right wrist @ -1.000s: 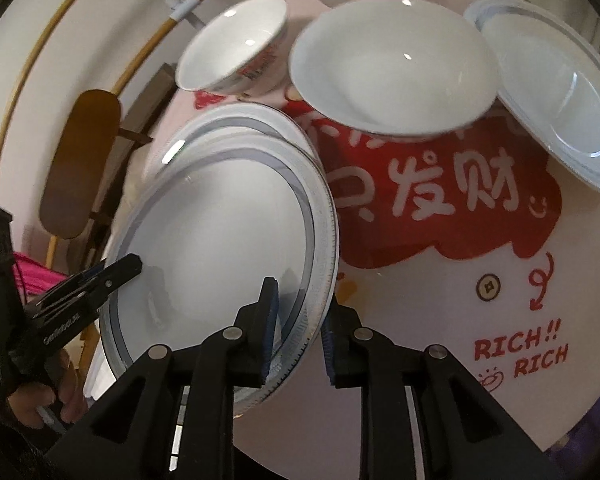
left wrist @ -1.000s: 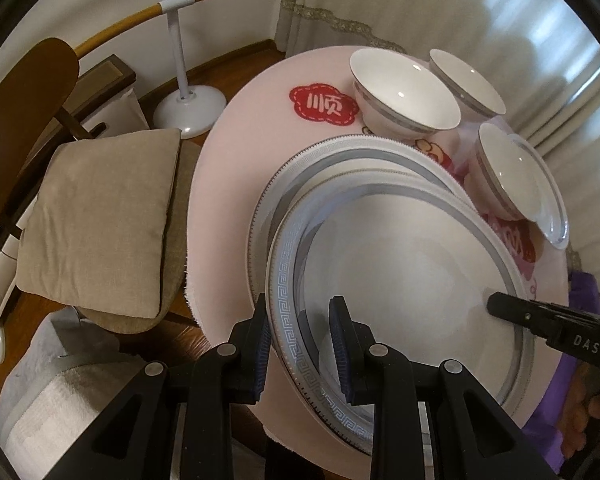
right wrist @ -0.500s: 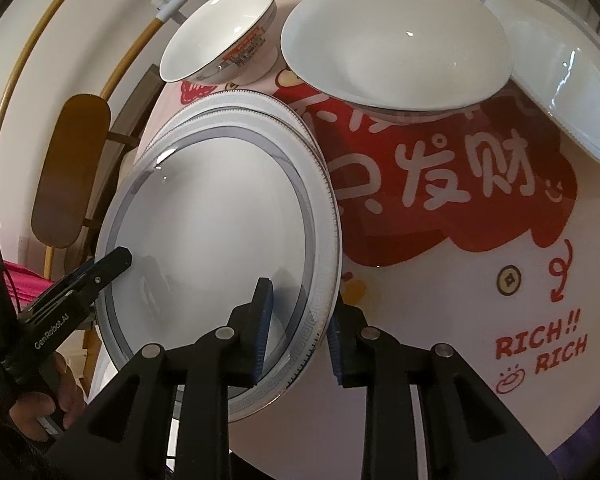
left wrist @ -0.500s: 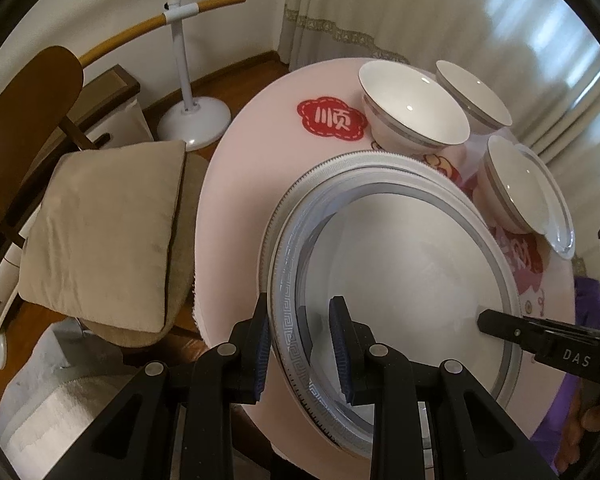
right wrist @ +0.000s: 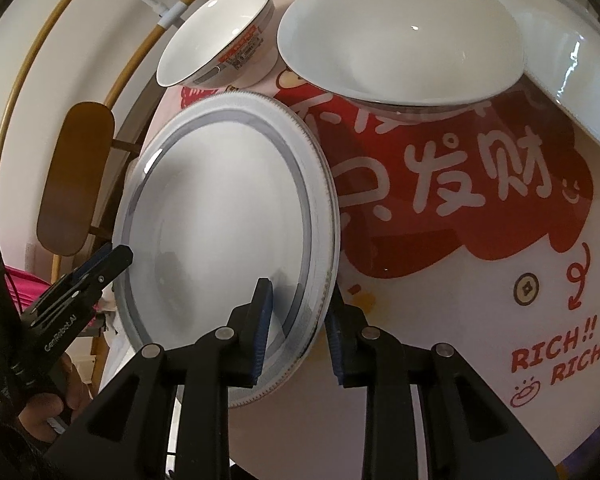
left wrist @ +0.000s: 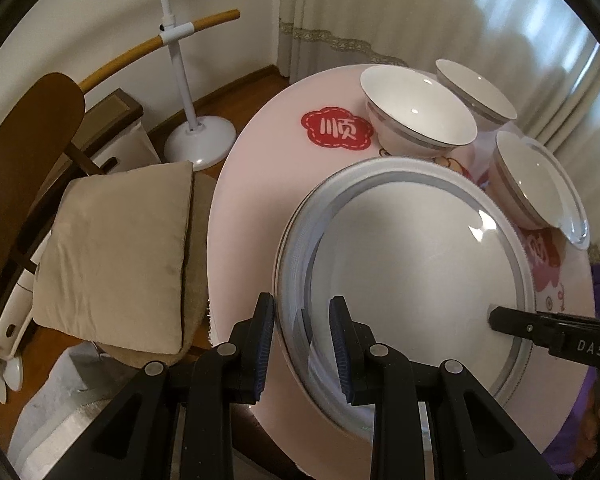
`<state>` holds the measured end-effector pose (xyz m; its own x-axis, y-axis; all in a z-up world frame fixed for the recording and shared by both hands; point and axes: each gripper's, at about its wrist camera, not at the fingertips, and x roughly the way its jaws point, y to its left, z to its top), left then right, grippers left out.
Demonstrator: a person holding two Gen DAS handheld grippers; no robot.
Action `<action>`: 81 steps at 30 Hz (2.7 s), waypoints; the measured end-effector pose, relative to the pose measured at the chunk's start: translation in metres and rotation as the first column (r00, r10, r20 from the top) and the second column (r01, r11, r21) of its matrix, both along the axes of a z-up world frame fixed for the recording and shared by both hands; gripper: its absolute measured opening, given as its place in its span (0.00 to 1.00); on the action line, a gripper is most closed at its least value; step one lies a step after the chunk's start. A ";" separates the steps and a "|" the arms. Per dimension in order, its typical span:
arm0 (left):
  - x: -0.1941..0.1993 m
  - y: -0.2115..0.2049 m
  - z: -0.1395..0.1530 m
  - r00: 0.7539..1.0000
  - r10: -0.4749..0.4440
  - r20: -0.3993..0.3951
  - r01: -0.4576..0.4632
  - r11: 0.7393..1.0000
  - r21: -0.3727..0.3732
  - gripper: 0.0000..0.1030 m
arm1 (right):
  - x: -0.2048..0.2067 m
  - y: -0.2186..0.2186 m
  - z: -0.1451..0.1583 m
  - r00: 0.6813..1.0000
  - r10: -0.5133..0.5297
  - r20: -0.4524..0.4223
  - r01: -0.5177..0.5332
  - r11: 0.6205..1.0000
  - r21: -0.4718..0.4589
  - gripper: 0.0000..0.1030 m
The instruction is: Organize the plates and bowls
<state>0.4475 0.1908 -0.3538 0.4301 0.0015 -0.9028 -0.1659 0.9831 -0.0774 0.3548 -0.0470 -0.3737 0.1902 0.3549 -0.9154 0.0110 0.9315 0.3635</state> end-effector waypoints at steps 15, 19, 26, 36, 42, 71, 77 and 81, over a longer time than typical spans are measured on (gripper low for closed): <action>0.003 -0.010 0.008 0.999 0.014 -0.046 -0.014 1.000 0.016 0.47 | -0.005 0.002 0.014 1.000 0.017 0.003 -0.017 0.999 -0.044 0.30; 0.002 -0.018 0.021 0.999 0.013 -0.032 -0.013 1.000 0.020 0.51 | -0.010 -0.001 0.031 0.999 0.012 0.034 -0.010 0.998 -0.063 0.30; 0.000 -0.050 0.053 0.998 -0.046 0.038 0.045 0.999 0.026 0.61 | -0.023 -0.008 0.065 0.992 0.020 0.122 -0.006 0.993 -0.116 0.32; -0.009 -0.096 0.084 0.986 -0.144 0.087 0.145 0.989 -0.005 0.68 | -0.046 -0.045 0.115 0.975 -0.048 0.215 0.078 0.988 -0.132 0.47; -0.022 -0.110 0.105 0.980 -0.168 0.108 0.168 0.986 0.003 0.71 | -0.061 -0.063 0.132 0.967 -0.081 0.240 0.115 0.985 -0.129 0.49; -0.007 -0.282 0.136 0.965 0.250 0.085 -0.250 0.968 -0.006 0.72 | -0.011 -0.235 0.163 0.930 0.252 0.267 -0.229 0.967 -0.112 0.66; -0.005 -0.299 0.132 0.970 0.237 0.061 -0.237 0.971 -0.020 0.72 | 0.005 -0.237 0.159 0.930 0.262 0.257 -0.242 0.964 -0.109 0.67; 0.004 -0.292 0.125 0.971 0.234 0.046 -0.231 0.971 -0.056 0.72 | 0.014 -0.233 0.160 0.921 0.289 0.260 -0.262 0.956 -0.133 0.67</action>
